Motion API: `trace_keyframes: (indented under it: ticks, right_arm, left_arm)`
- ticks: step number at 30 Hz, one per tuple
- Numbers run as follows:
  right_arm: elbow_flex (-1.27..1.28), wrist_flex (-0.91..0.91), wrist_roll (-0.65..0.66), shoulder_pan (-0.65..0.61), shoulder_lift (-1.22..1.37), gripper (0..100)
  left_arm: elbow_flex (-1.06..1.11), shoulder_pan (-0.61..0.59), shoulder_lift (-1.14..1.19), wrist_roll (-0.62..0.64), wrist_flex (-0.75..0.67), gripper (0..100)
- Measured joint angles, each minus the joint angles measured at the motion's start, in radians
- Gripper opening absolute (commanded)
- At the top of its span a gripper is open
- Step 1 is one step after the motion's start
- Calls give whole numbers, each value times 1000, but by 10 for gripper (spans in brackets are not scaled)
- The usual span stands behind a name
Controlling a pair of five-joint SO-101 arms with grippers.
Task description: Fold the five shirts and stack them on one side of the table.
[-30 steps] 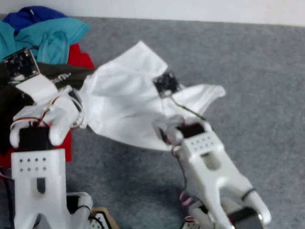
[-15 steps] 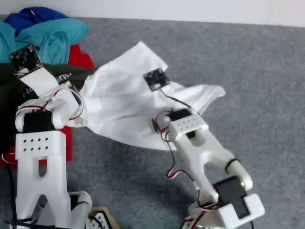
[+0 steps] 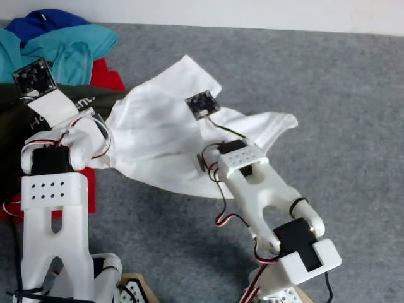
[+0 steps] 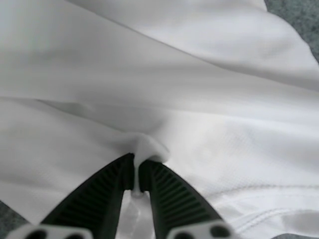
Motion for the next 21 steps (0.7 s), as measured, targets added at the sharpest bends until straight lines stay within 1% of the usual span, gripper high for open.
trace_keyframes:
  ticks: [6, 9, 12, 14, 17, 19, 21]
  right_arm:
    - [0, 0, -2, 63, -2, 7]
    - [2, 0, -46, 124, -63, 7]
    - [44, 0, -95, 212, -190, 7]
    - [92, 0, -106, 253, -290, 6]
    - [183, 0, -107, 267, -473, 6]
    - [230, 5, -107, 267, -600, 6]
    - [253, 43, -101, 270, -733, 6]
  left_arm:
    - [25, 0, 0, 0, 0, 11]
    - [25, 0, 0, 0, -17, 11]
    - [25, 0, 0, 0, -18, 11]
    - [25, 0, 0, 0, -18, 11]
    - [5, 0, 0, 0, -18, 11]
    - [-48, 5, 0, 0, -15, 11]
    - [-129, 23, 0, 0, 25, 11]
